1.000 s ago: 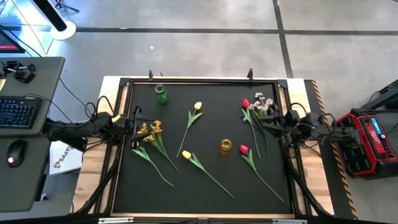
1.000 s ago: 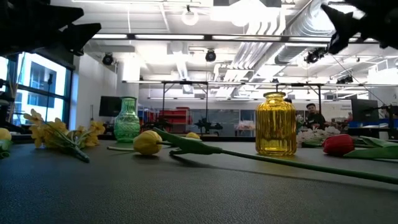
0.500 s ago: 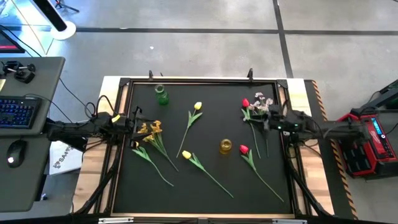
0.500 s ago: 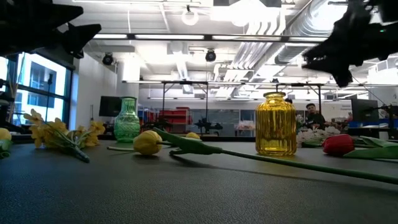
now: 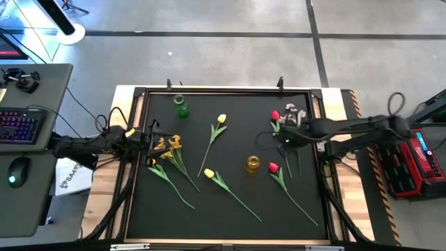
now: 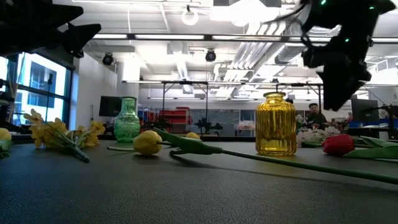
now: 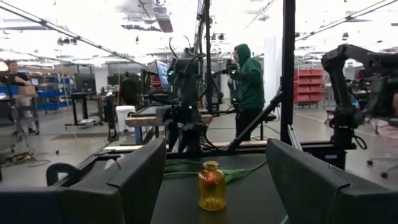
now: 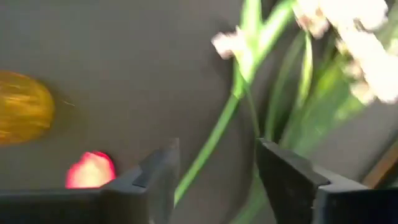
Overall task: Sort flowers into vase by color
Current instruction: Put the white flowers into the yellow vase
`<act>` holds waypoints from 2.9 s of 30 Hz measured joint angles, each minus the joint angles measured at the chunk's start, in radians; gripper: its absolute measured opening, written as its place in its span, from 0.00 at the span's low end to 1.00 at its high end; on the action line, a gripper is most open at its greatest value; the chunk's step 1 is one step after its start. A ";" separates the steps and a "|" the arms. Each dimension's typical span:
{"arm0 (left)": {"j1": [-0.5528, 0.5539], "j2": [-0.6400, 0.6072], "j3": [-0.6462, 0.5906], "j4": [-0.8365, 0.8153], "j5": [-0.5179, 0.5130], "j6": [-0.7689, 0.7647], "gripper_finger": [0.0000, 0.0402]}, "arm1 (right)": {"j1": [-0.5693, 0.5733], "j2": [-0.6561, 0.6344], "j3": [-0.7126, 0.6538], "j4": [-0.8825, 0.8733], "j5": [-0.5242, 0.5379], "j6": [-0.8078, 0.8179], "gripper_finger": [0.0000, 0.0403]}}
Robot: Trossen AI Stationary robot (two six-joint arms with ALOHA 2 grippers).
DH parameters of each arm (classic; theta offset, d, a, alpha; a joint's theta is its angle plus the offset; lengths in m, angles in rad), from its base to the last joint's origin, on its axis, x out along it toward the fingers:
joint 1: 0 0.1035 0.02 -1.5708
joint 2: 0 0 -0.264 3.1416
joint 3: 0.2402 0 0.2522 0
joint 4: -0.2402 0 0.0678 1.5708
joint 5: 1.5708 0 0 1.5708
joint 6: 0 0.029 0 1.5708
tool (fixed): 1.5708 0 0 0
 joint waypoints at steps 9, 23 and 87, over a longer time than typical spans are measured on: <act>0.000 0.000 0.000 -0.023 0.035 0.022 0.66 | 0.000 0.179 -0.025 -0.090 -0.169 0.169 0.69; 0.000 0.000 0.000 -0.023 0.036 0.025 0.66 | -0.065 0.282 -0.092 -0.015 -0.118 0.243 0.50; 0.000 0.000 0.001 -0.013 0.035 -0.004 0.66 | 0.449 -0.084 -0.445 1.929 0.349 -0.990 0.00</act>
